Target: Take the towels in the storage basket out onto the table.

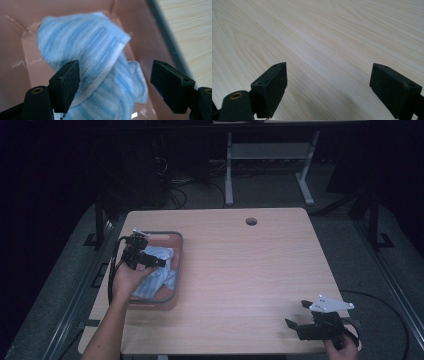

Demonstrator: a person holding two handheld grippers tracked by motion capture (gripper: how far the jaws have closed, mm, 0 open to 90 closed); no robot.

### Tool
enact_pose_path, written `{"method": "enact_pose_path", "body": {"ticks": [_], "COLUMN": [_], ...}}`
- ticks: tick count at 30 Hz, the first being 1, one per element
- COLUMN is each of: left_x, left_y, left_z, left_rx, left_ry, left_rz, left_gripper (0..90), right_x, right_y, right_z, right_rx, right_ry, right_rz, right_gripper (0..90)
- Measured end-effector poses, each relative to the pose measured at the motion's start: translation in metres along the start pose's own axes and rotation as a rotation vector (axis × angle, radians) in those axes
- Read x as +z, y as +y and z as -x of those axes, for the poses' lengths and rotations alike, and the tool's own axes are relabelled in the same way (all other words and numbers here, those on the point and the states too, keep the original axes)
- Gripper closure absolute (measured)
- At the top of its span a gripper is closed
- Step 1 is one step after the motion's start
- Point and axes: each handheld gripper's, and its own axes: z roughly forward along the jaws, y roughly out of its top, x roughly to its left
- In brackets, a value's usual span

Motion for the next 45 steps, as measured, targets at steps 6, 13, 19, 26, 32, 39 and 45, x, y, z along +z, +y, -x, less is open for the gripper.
{"method": "enact_pose_path", "body": {"ticks": [6,13,19,26,32,39,45], "left_x": [0.014,0.033,0.043,0.046,0.046,0.043,0.038], "left_y": [-0.002,-0.003,0.000,-0.003,-0.005,-0.005,-0.005], "left_z": [-0.006,-0.012,-0.005,0.000,0.000,0.001,0.001], "left_rx": [-0.016,-0.024,0.032,0.059,0.046,0.059,0.063], "left_ry": [0.013,0.031,0.048,0.073,0.066,0.089,0.077], "left_rz": [-0.055,-0.155,-0.228,-0.228,-0.225,-0.209,-0.193], "left_gripper": [25.5,32.0,32.5,42.4,45.6,56.1,61.6], "right_x": [0.001,0.000,0.001,0.000,0.003,0.003,0.002], "right_y": [0.001,0.001,0.001,0.001,0.000,0.001,0.002], "right_z": [-0.002,-0.004,-0.006,-0.006,-0.005,-0.007,-0.009], "right_rx": [-0.005,-0.013,-0.021,-0.020,-0.020,-0.009,-0.010], "right_ry": [0.006,0.004,0.002,0.002,0.005,-0.007,0.001], "right_rz": [-0.002,0.016,0.019,0.020,0.011,0.019,0.023], "right_gripper": [13.9,13.9,13.9,13.9,13.8,13.9,13.8]}}
